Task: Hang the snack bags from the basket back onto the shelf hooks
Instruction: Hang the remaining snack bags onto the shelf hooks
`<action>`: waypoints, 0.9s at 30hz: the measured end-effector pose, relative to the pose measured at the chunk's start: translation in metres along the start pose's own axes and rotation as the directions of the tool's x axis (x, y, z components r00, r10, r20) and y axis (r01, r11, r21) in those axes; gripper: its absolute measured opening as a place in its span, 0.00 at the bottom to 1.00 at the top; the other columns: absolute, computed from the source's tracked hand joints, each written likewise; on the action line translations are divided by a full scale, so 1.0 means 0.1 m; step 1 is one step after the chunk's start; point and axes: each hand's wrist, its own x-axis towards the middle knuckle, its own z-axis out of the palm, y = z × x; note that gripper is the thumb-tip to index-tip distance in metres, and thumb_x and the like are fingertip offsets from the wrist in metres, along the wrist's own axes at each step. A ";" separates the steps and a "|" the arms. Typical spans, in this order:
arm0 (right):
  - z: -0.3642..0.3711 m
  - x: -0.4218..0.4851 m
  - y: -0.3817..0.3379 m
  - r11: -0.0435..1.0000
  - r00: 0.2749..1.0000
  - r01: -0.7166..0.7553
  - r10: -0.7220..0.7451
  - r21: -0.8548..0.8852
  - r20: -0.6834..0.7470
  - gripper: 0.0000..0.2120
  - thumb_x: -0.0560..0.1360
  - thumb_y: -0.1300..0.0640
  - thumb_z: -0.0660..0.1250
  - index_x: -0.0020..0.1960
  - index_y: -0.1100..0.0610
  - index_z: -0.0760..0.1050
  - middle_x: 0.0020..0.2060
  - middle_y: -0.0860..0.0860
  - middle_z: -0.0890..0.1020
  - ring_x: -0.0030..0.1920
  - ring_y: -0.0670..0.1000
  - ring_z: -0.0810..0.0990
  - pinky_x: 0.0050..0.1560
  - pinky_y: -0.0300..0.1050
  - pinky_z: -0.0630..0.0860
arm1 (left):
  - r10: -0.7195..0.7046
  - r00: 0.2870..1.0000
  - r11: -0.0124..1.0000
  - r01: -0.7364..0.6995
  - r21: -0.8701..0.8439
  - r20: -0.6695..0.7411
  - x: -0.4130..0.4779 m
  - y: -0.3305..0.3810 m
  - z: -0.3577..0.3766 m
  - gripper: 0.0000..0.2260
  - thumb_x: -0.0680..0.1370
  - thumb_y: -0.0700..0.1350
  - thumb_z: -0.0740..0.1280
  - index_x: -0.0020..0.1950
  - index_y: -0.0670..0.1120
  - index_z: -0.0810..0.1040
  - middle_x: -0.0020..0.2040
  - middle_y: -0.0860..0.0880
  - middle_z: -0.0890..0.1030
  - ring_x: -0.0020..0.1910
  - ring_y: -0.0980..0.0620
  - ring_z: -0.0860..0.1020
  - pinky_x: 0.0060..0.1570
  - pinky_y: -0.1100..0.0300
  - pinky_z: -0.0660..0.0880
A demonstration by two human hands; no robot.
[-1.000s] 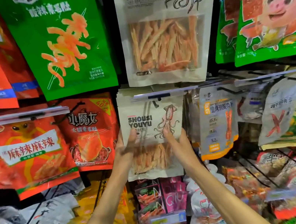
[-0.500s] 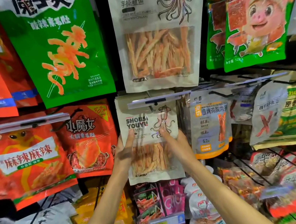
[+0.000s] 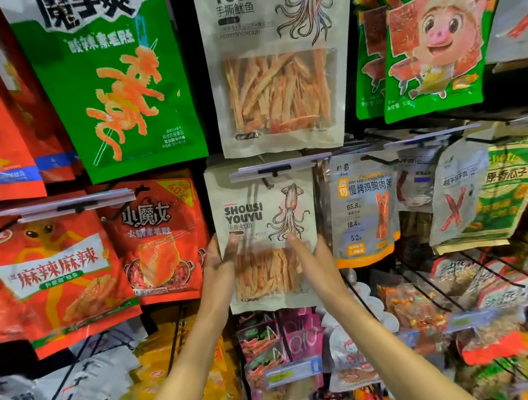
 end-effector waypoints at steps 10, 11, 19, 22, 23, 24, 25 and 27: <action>-0.23 -0.33 -0.10 0.989 0.989 -0.088 0.101 -0.119 0.108 0.35 0.80 0.41 0.60 0.80 0.50 0.50 0.76 0.42 0.58 0.77 0.47 0.56 0.75 0.49 0.57 | 0.045 0.996 0.982 -0.058 0.178 0.075 -0.43 0.04 -0.08 0.37 0.77 0.70 0.58 0.80 0.56 0.53 0.78 0.60 0.58 0.77 0.58 0.57 0.76 0.50 0.56; -0.26 -0.37 -0.13 0.984 0.983 -0.105 0.125 -0.146 0.134 0.34 0.81 0.42 0.60 0.81 0.50 0.50 0.77 0.43 0.58 0.78 0.48 0.55 0.75 0.49 0.58 | 0.035 0.998 0.969 -0.048 0.241 0.060 -0.47 0.04 -0.08 0.37 0.76 0.71 0.57 0.80 0.56 0.53 0.79 0.58 0.57 0.78 0.56 0.56 0.77 0.49 0.55; -0.64 -0.83 -0.27 0.935 0.958 -0.048 0.143 -0.352 0.249 0.34 0.80 0.37 0.57 0.80 0.51 0.54 0.78 0.48 0.61 0.76 0.53 0.62 0.71 0.51 0.63 | 0.116 0.993 0.832 -0.100 0.546 0.006 -1.12 0.17 0.04 0.26 0.82 0.60 0.57 0.77 0.50 0.62 0.75 0.49 0.67 0.73 0.47 0.66 0.68 0.52 0.65; -0.84 -0.92 -0.31 0.845 0.939 0.039 0.152 -0.534 0.310 0.30 0.81 0.44 0.61 0.78 0.56 0.59 0.76 0.54 0.64 0.72 0.55 0.67 0.65 0.48 0.68 | 0.121 0.988 0.671 -0.156 0.725 0.101 -1.33 0.20 0.10 0.24 0.82 0.55 0.61 0.76 0.46 0.64 0.74 0.46 0.69 0.73 0.46 0.67 0.65 0.55 0.66; -0.92 -0.95 -0.32 0.783 0.931 0.092 0.151 -0.615 0.332 0.30 0.81 0.45 0.62 0.77 0.56 0.60 0.75 0.55 0.65 0.71 0.56 0.68 0.64 0.49 0.70 | 0.103 0.986 0.611 -0.169 0.773 0.134 -1.38 0.19 0.13 0.25 0.82 0.54 0.62 0.76 0.46 0.64 0.74 0.45 0.69 0.72 0.45 0.68 0.65 0.54 0.67; -1.02 -0.98 -0.33 0.703 0.927 0.139 0.156 -0.697 0.342 0.30 0.80 0.45 0.63 0.77 0.56 0.61 0.74 0.55 0.66 0.71 0.57 0.68 0.65 0.51 0.70 | 0.083 0.983 0.544 -0.180 0.820 0.162 -1.43 0.18 0.15 0.25 0.81 0.55 0.62 0.76 0.46 0.64 0.74 0.45 0.69 0.72 0.44 0.68 0.64 0.53 0.68; -1.11 -1.01 -0.35 0.605 0.928 0.186 0.151 -0.774 0.342 0.29 0.80 0.44 0.63 0.76 0.56 0.61 0.74 0.56 0.66 0.71 0.58 0.68 0.65 0.53 0.70 | 0.068 0.981 0.468 -0.191 0.863 0.181 -1.47 0.17 0.18 0.26 0.81 0.56 0.62 0.76 0.47 0.64 0.73 0.45 0.70 0.71 0.44 0.69 0.64 0.51 0.70; -1.32 -1.08 -0.41 0.378 0.934 0.275 0.111 -0.884 0.339 0.27 0.80 0.44 0.62 0.75 0.56 0.63 0.72 0.56 0.67 0.71 0.60 0.65 0.65 0.57 0.69 | 0.070 0.975 0.310 -0.221 0.925 0.210 -1.54 0.17 0.27 0.28 0.80 0.59 0.61 0.76 0.47 0.64 0.72 0.45 0.70 0.71 0.43 0.68 0.63 0.46 0.72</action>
